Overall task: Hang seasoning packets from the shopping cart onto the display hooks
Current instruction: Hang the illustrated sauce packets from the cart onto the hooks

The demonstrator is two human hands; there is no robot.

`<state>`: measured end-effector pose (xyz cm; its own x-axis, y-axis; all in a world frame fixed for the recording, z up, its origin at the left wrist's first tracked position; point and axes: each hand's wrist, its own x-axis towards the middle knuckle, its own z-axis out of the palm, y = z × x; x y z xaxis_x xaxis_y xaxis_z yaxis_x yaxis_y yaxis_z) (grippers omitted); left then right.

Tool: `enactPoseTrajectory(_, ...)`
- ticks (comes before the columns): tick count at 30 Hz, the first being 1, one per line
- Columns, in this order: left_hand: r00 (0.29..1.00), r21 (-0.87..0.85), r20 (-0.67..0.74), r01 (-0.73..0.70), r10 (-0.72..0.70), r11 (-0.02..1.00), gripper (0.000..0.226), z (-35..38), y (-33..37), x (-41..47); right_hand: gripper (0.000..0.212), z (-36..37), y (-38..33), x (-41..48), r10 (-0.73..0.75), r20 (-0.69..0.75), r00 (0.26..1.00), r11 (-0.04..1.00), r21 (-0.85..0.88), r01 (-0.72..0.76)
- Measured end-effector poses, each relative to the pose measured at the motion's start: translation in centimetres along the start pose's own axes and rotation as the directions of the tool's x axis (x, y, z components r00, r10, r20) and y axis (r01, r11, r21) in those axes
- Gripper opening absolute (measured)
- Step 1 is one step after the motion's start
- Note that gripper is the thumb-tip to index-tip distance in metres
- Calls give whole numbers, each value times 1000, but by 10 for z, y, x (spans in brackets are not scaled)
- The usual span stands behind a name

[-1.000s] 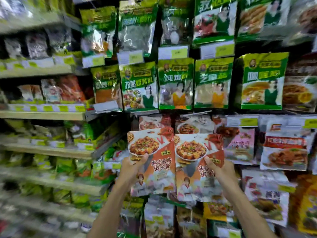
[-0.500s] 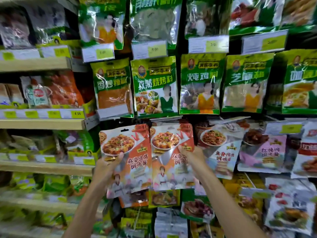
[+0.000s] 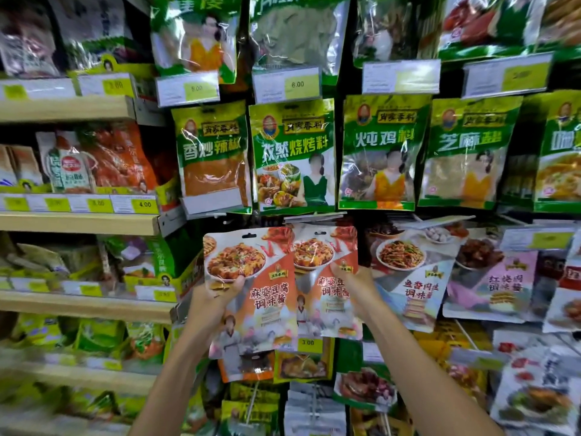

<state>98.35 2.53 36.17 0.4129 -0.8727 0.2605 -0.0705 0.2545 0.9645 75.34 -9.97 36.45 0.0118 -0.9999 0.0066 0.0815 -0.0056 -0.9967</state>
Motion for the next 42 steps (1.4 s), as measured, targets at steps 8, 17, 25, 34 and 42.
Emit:
enactPoseTrajectory(8,997,5,29,65,-66,998,27,28,-10,-8,44,-16,1,-10,-78,96,992,993,-76,86)
enactPoseTrajectory(17,994,13,88,57,-58,998,19,47,-8,-13,26,-29,-1,-30,-324,-137,936,899,-351,260)
enactPoseTrajectory(25,982,-52,187,34,-24,998,17,79,5,-26,27,-18,-1,-74,-210,196,958,976,105,192)
enactPoseTrajectory(34,797,549,-279,-326,536,770,18,43,82,14,12,-15,3,-49,-165,-2,986,986,20,165)
enactPoseTrajectory(42,393,792,32,-571,919,216,31,80,192,76,16,-3,-6,-33,-151,-88,985,989,-22,149)
